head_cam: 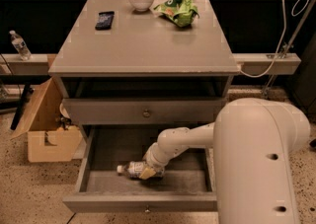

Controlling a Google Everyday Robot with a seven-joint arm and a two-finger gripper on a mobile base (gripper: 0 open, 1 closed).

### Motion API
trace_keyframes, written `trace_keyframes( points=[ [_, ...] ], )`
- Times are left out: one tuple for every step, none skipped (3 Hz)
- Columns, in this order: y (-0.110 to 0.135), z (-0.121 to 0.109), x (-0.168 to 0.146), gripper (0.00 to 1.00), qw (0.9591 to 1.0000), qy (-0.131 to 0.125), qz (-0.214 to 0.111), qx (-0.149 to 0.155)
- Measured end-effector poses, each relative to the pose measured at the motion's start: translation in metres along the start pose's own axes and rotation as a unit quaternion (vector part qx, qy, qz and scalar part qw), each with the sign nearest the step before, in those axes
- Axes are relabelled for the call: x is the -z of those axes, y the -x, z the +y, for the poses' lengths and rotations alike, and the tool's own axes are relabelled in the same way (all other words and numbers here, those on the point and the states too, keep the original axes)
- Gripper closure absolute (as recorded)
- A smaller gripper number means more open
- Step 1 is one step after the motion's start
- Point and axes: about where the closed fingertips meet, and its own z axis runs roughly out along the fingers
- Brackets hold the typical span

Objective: Pick blue plastic bottle from middle drawer and place on counter

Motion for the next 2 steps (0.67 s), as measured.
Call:
trace_keyframes(
  points=[
    [0.003, -0.002, 0.024, 0.71, 0.9994, -0.004, -0.033, 0.003],
    [0.003, -0.024, 0.118, 0.99, 0.9952, -0.033, -0.087, 0.029]
  ],
)
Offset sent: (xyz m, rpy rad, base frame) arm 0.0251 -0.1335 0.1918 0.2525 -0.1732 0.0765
